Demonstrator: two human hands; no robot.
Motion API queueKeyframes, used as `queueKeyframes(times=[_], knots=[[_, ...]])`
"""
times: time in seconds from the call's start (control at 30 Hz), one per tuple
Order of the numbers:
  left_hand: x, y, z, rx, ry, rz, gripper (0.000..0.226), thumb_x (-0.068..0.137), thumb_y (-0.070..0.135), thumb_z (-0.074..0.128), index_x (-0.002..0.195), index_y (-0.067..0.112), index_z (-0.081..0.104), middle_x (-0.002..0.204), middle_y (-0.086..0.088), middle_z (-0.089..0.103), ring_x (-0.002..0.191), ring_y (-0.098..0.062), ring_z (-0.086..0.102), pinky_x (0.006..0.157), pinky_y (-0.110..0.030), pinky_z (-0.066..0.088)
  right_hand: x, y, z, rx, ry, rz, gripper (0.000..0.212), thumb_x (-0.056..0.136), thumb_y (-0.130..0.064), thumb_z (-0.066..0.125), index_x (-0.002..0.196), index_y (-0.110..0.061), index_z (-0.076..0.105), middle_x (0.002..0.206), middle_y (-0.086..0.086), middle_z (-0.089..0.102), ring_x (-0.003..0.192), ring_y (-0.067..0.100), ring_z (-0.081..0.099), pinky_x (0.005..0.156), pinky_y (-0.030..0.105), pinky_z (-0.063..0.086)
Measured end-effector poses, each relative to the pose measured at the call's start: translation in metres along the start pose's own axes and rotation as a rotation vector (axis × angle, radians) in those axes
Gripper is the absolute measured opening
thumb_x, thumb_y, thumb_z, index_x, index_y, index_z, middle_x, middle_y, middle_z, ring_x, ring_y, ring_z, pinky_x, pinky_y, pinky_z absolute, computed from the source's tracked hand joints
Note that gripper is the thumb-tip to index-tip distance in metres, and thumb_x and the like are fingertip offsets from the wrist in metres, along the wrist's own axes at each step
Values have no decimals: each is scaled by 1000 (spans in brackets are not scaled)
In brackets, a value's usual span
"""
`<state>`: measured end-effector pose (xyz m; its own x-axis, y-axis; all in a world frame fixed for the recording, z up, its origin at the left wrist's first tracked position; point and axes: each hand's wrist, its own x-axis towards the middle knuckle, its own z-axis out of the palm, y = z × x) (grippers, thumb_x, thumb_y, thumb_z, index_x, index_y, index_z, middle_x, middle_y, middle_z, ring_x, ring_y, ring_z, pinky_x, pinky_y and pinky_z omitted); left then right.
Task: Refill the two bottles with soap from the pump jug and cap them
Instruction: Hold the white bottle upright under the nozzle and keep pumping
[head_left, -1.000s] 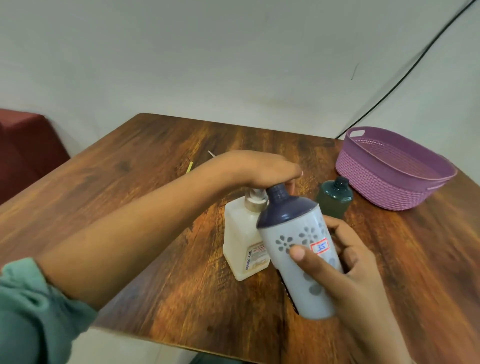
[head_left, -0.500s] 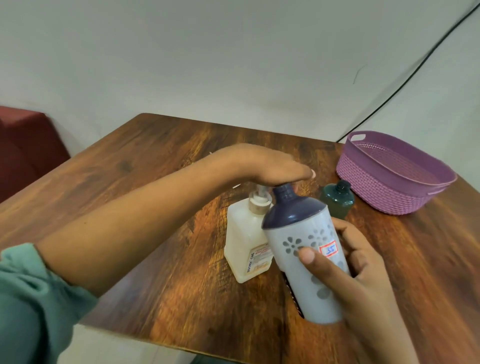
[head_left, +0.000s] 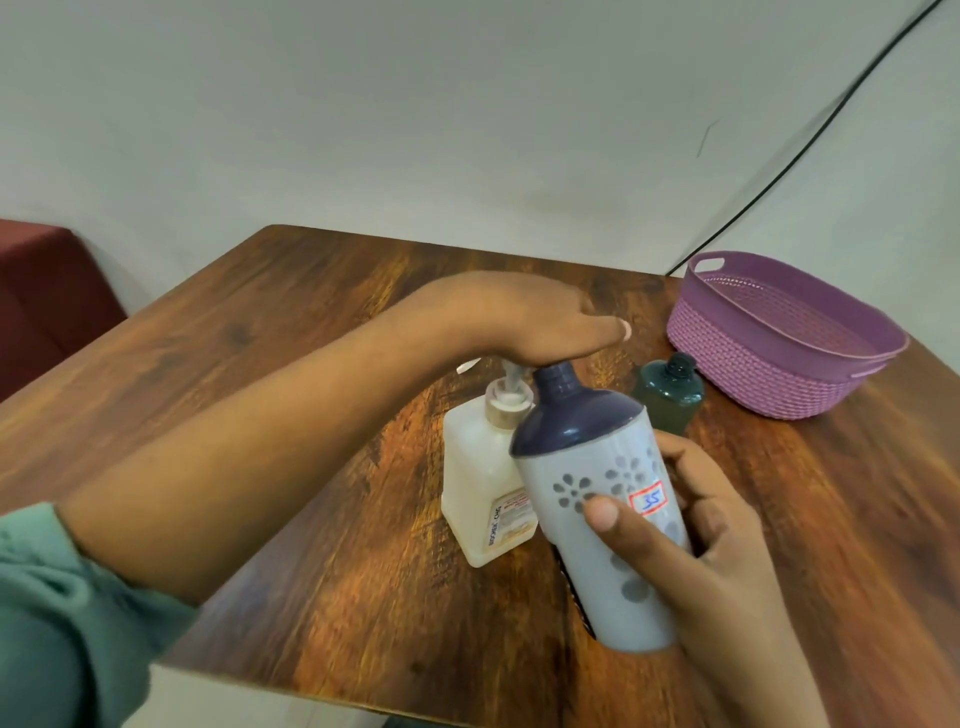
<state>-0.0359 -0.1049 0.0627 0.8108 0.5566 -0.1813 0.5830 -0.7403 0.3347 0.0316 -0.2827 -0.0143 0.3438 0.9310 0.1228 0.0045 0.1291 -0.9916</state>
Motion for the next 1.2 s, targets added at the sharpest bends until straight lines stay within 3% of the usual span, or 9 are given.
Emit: queueKeyframes(times=[0.17,0.33,0.5,0.63,0.73,0.83,0.93,1.1,1.2], knots=[[1,-6,10,-170,-139,-5,48,101,36,23,98,16,66,105,-3,64,105,-23,58,92,-33,42,2,2,0,-18,-7,23,60,42,-37,80,99,-26,66,87,5,74,73,19,71,55,23,54],[-1,6,-6,25,-63,-21,56,99,50,18,120,18,59,131,-5,54,117,-21,49,97,-35,33,3,-3,0,5,-36,18,76,27,-53,88,95,-28,68,88,7,74,74,21,72,55,24,54],[1,-5,9,-170,-129,-15,48,102,37,22,97,18,66,108,-1,63,100,-18,57,84,-27,40,3,0,-2,-18,-25,24,64,39,-39,80,100,-24,65,86,4,74,71,19,71,53,21,53],[-1,-1,3,-120,-129,-20,56,101,44,20,102,13,66,109,-5,64,103,-22,58,92,-34,41,2,-3,0,-14,-39,22,67,32,-43,86,95,-27,68,86,7,74,72,22,71,54,24,54],[-2,4,-2,-25,-27,5,52,99,48,20,100,15,61,105,-3,59,98,-19,54,88,-32,38,1,-4,-1,2,-33,20,76,27,-60,86,95,-31,68,89,8,74,75,24,72,55,26,55],[-1,-2,7,-162,-62,39,45,101,34,25,100,13,64,102,-4,64,101,-24,58,93,-36,44,1,-1,0,-31,-27,19,79,26,-51,87,98,-25,67,86,6,74,72,21,72,53,22,54],[-2,-5,10,-187,-133,7,42,99,32,25,99,13,63,101,0,62,107,-25,57,95,-37,43,3,4,0,-43,-12,25,70,38,-41,79,103,-21,64,84,3,74,70,16,71,52,20,52],[-1,0,-3,8,-113,-14,45,99,45,26,99,17,62,105,-1,60,97,-20,56,78,-30,41,3,0,3,-16,-17,15,77,27,-59,86,96,-30,68,87,4,74,74,19,72,53,22,54],[2,-2,2,-28,-96,-2,43,100,37,27,101,16,64,107,-1,62,100,-21,57,86,-34,43,3,3,1,-13,-14,19,72,29,-52,87,95,-31,68,86,4,74,73,18,72,53,22,53]])
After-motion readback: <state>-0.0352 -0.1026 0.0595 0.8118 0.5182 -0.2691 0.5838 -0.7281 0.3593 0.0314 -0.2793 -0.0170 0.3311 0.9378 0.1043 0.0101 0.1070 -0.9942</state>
